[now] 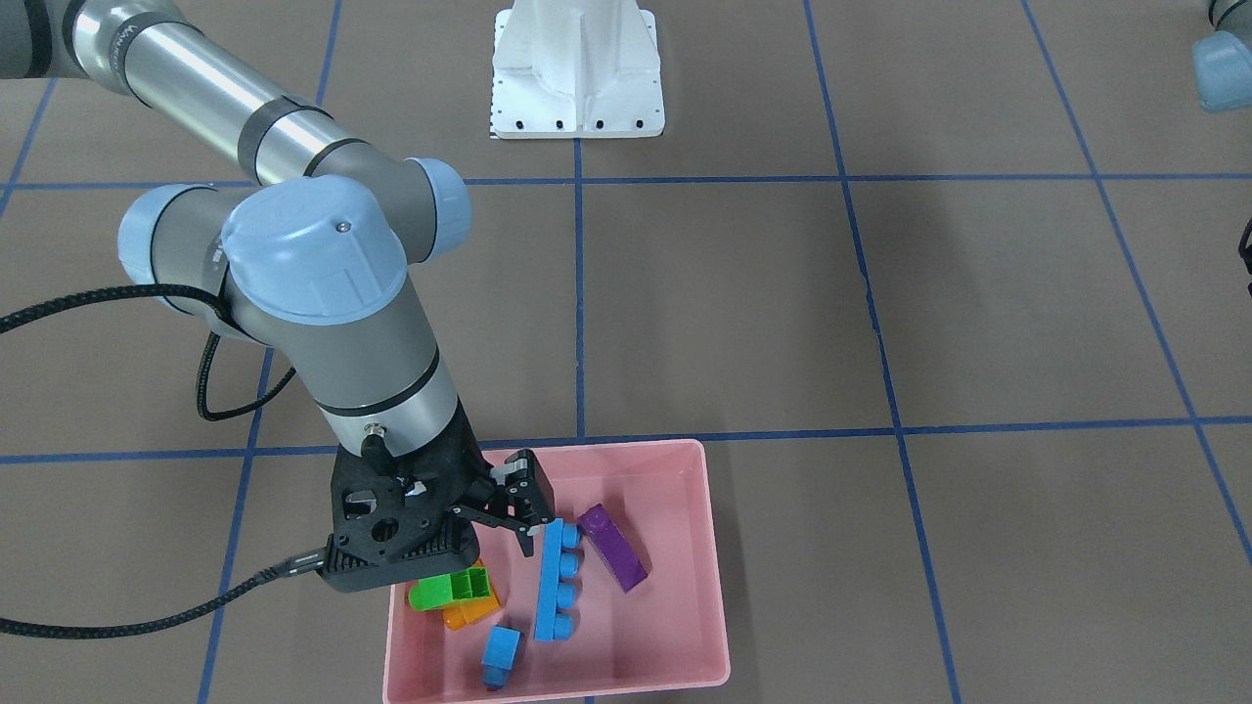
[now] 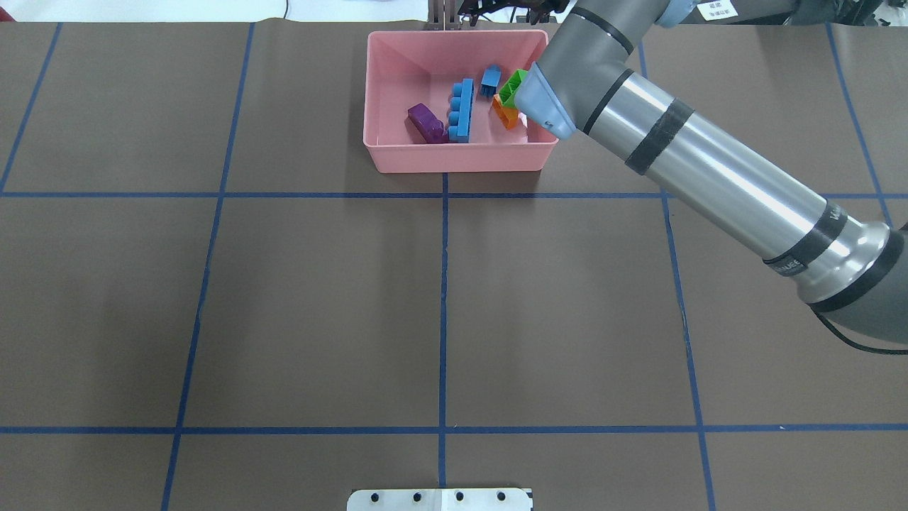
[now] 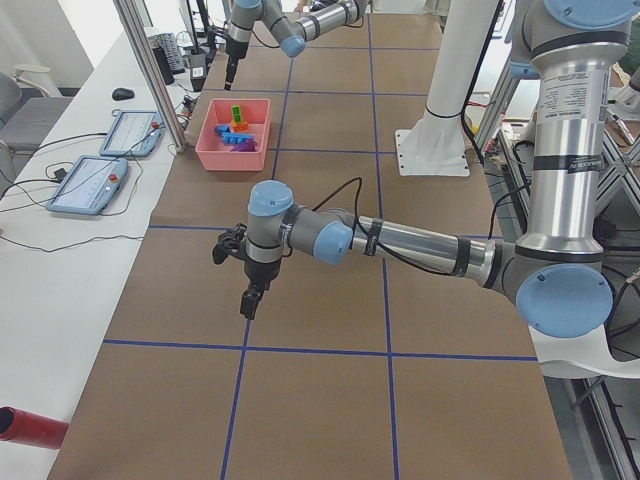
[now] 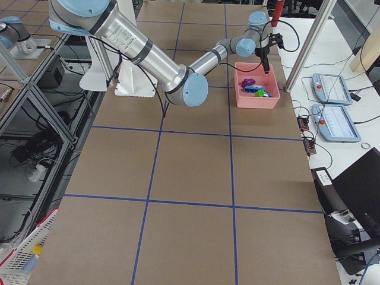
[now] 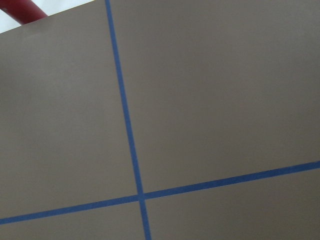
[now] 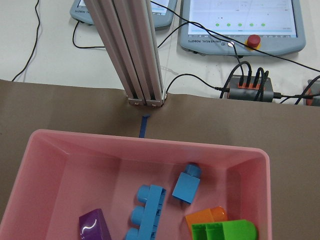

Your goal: Put all blocks into box

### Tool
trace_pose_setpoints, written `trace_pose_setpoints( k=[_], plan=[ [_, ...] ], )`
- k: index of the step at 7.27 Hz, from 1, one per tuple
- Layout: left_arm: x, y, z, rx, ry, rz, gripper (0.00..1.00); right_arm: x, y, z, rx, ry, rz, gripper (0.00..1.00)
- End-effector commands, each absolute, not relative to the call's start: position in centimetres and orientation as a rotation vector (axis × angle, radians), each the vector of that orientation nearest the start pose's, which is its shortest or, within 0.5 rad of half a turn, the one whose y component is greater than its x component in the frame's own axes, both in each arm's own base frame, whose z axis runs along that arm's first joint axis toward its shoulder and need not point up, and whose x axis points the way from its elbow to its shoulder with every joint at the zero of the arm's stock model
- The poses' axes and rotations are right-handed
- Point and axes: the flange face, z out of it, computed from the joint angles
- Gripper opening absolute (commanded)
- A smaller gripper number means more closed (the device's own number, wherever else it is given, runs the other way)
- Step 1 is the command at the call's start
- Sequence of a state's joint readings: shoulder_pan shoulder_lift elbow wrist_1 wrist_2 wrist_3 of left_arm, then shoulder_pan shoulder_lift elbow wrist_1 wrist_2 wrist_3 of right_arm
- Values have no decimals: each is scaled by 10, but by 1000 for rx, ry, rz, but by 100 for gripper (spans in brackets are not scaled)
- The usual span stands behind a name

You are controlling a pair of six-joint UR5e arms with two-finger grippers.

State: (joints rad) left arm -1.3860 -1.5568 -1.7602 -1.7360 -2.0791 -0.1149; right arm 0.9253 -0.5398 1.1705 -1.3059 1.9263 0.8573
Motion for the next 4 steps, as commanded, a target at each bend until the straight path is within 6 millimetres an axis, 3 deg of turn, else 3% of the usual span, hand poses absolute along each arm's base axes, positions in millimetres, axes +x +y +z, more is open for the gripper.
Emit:
trace_pose_setpoints(
  k=[1, 2, 3, 4],
  plan=[
    [-12, -503, 573, 211, 593, 236, 100, -332, -708, 101, 357, -762, -86, 100],
    [-37, -498, 583, 165, 580, 272, 100, -270, -702, 116, 288, -764, -151, 100],
    [-57, -495, 584, 142, 591, 284, 100, -216, -690, 157, 266, -778, -198, 100],
    [-61, -487, 592, 134, 627, 298, 100, -170, -662, 229, 253, -785, -222, 100]
  ],
)
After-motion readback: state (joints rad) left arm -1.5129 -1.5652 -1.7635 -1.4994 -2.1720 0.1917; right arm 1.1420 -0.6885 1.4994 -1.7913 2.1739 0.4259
